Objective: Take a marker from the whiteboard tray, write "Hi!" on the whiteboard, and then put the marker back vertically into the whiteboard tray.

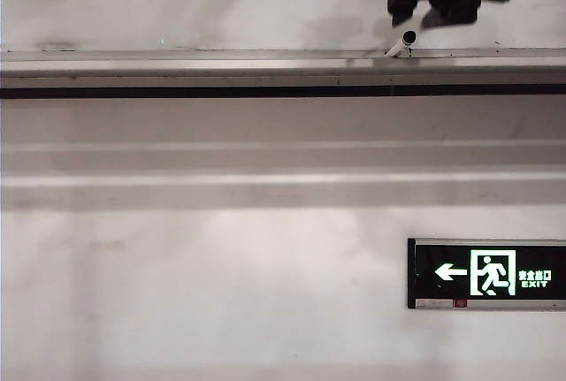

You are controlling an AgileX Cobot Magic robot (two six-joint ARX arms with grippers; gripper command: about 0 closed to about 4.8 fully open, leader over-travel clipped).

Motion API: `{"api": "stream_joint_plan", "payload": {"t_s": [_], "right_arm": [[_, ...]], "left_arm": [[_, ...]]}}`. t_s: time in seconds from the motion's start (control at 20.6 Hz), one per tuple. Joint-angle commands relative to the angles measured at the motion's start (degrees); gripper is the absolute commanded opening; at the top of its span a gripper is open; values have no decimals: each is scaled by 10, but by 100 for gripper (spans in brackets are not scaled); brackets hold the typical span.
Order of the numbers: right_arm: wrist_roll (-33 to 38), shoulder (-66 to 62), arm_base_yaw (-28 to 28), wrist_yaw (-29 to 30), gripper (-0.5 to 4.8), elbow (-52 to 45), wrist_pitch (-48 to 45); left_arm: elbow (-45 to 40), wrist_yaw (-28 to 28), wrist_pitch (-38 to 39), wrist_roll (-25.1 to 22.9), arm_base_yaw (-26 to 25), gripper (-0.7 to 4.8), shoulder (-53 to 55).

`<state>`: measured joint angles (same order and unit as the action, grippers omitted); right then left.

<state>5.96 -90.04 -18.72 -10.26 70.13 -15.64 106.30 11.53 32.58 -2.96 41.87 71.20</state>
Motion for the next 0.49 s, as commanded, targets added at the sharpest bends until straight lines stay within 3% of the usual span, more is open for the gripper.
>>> {"api": "stream_joint_plan", "payload": {"t_s": [0.05, 0.15, 0.19, 0.24, 0.29, 0.49], "right_arm": [[0, 9, -1, 3, 204, 18, -10], [0, 23, -1, 3, 200, 24, -13], [0, 42, -1, 3, 140, 24, -8], [0, 60, -1, 3, 33, 24, -2], [0, 86, 0, 2, 0, 24, 9], [0, 203, -1, -1, -1, 24, 75]], "left_arm": [[3, 3, -3, 0, 0, -6, -2], [3, 3, 0, 0, 0, -6, -2], [3, 3, 1, 0, 0, -6, -2], [3, 3, 4, 0, 0, -6, -3], [3, 3, 12, 0, 0, -6, -4], [3, 0, 40, 0, 0, -6, -4]]}}
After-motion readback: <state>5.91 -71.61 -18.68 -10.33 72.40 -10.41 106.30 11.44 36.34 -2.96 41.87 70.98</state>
